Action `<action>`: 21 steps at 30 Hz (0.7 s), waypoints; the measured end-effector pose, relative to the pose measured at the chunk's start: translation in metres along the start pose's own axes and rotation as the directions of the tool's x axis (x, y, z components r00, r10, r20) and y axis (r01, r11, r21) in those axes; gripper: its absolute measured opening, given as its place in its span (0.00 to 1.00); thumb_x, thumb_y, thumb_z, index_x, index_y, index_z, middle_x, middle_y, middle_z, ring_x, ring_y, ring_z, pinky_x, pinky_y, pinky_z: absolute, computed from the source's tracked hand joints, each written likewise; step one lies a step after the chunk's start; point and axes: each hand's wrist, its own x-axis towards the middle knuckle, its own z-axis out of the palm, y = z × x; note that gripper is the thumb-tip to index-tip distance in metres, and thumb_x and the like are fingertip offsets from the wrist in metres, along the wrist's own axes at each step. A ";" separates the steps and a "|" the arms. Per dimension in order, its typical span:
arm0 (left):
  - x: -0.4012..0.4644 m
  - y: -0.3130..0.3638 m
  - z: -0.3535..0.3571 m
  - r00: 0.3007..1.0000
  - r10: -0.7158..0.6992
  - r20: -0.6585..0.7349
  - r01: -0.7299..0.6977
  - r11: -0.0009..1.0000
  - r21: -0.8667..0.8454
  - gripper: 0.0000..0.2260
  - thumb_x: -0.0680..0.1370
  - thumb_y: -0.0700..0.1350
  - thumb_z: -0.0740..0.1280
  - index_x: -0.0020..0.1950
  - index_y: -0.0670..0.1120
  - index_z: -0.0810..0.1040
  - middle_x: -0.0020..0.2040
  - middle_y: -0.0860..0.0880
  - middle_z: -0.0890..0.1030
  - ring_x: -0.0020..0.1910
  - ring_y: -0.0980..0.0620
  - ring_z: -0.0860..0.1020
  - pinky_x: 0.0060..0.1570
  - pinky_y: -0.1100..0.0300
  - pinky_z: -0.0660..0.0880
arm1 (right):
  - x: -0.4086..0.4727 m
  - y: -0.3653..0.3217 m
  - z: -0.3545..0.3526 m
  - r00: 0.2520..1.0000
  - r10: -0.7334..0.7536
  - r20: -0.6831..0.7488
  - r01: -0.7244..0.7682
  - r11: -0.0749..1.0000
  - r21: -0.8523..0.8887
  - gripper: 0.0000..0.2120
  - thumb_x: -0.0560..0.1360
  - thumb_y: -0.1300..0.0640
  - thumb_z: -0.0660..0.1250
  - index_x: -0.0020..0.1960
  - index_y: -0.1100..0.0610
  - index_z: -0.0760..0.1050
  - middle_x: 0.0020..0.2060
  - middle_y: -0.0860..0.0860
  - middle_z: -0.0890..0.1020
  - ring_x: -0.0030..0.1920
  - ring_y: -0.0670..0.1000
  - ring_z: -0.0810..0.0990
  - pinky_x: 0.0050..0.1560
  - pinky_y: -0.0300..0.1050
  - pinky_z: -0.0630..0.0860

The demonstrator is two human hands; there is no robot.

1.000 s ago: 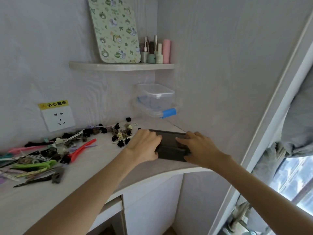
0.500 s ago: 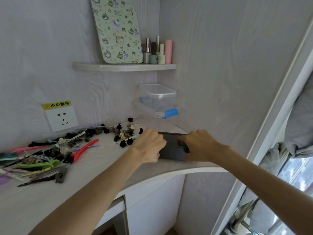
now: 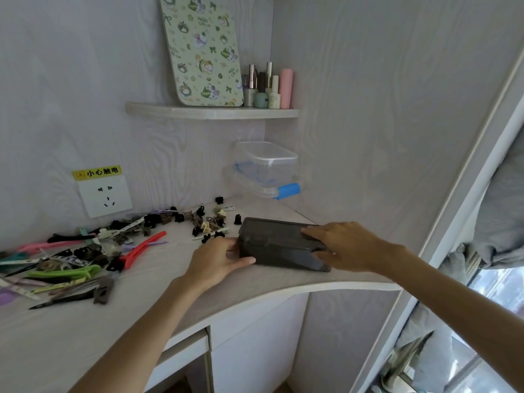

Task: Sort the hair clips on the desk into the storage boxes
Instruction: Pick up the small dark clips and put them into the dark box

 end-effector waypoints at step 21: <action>0.038 0.001 0.007 0.983 0.130 0.129 -0.125 0.991 -0.048 0.20 0.67 0.64 0.70 0.58 0.61 0.78 0.57 0.63 0.80 0.57 0.65 0.76 0.58 0.59 0.73 | 0.036 0.055 0.007 0.741 0.315 -0.594 -0.385 0.923 0.009 0.10 0.69 0.60 0.71 0.49 0.60 0.79 0.42 0.58 0.78 0.41 0.60 0.76 0.35 0.50 0.74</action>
